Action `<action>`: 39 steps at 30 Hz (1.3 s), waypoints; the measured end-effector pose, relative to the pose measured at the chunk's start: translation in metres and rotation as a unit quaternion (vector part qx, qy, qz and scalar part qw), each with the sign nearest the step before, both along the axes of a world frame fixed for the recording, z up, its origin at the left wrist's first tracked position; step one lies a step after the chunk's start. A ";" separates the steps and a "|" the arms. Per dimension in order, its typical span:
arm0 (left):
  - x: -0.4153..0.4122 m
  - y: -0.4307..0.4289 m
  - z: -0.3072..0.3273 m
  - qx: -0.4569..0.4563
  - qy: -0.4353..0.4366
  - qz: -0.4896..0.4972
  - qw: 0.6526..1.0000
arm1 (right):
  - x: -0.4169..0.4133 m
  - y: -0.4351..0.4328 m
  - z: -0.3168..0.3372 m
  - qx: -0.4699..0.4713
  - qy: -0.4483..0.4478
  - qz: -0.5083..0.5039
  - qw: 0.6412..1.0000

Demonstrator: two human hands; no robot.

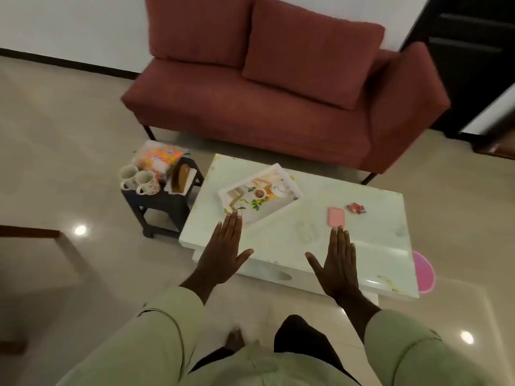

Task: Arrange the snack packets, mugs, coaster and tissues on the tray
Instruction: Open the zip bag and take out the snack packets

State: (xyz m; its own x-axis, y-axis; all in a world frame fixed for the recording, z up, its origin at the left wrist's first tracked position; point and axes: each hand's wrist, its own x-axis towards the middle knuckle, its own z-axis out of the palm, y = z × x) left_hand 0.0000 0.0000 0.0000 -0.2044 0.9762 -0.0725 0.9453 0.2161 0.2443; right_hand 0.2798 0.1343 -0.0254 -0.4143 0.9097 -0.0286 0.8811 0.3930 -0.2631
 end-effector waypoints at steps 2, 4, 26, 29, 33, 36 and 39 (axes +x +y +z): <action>-0.027 -0.010 0.000 0.001 0.003 0.019 1.000 | -0.027 -0.002 0.000 0.000 0.003 0.020 1.000; -0.054 -0.015 -0.003 0.001 0.021 0.034 0.999 | -0.053 0.001 -0.002 -0.004 -0.006 0.036 0.999; -0.368 -0.048 -0.012 -0.037 0.010 0.196 0.980 | -0.410 0.012 -0.028 -0.057 0.007 0.159 0.986; -0.408 -0.046 -0.017 -0.044 0.006 0.193 0.980 | -0.448 0.007 -0.029 -0.053 0.005 0.157 0.986; -0.464 -0.038 -0.018 -0.050 -0.016 0.154 0.987 | -0.495 -0.003 -0.032 -0.052 0.003 0.136 0.989; -0.508 -0.028 -0.019 -0.047 -0.031 0.132 0.990 | -0.531 -0.012 -0.035 -0.058 0.006 0.101 0.993; -0.538 -0.010 -0.015 -0.035 -0.065 0.120 0.990 | -0.562 -0.014 -0.029 -0.084 0.014 0.071 0.994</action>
State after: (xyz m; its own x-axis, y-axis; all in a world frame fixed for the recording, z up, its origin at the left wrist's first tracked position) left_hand -0.5384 -0.0097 -0.0155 -0.4144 0.8922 -0.1799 0.8264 0.4516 0.3363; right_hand -0.2826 0.1200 -0.0543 -0.5417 0.8249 -0.1616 0.8106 0.4619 -0.3600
